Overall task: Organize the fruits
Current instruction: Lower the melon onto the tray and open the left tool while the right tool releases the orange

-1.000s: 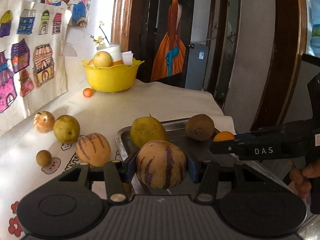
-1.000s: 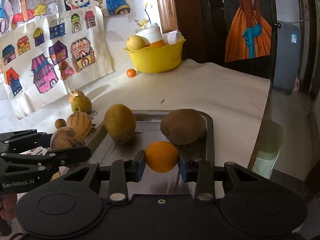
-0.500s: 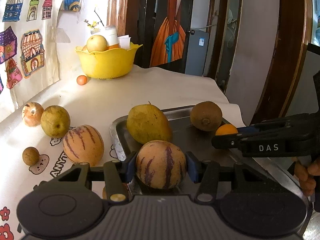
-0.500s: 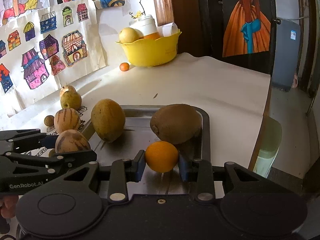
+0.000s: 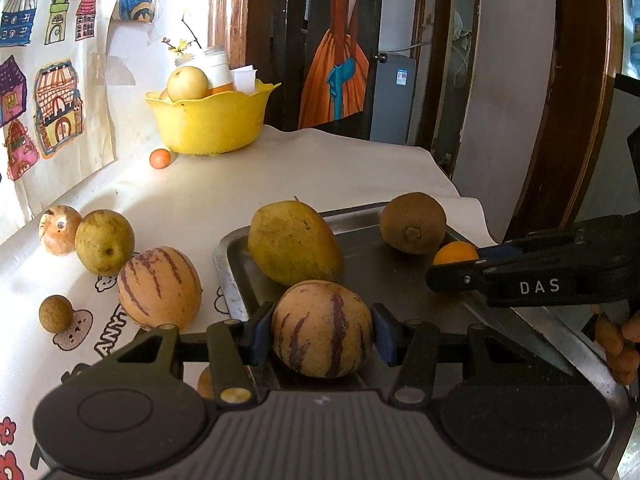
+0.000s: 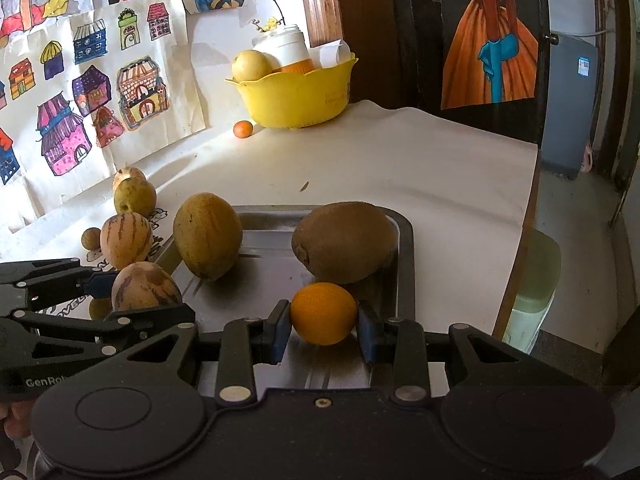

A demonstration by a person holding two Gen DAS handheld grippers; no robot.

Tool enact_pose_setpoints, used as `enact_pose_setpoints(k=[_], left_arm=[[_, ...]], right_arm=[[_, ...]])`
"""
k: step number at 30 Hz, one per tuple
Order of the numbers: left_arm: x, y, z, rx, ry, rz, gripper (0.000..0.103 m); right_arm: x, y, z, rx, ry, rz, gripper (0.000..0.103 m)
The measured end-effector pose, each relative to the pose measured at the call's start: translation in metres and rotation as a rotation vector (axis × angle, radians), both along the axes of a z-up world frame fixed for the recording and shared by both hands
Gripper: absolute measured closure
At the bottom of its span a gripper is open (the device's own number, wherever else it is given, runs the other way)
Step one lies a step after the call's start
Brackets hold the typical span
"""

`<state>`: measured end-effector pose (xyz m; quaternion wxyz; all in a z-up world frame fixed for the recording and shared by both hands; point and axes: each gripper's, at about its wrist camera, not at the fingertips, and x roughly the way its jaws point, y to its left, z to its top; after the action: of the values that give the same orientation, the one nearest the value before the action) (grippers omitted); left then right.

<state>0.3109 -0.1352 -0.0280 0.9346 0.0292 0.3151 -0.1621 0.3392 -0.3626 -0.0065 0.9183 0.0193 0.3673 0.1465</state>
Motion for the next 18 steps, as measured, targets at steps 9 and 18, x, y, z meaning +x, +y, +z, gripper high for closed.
enact_pose_setpoints(k=[9,18], left_arm=[[0.001,0.001,0.0,-0.005,0.017,-0.022,0.042],[-0.019,0.011,0.015,-0.043,-0.017,0.022,0.029]], right_arm=[[-0.003,-0.001,0.002,0.006,0.002,-0.009,0.061],[-0.026,-0.008,0.026,-0.013,-0.062,-0.033,0.047]])
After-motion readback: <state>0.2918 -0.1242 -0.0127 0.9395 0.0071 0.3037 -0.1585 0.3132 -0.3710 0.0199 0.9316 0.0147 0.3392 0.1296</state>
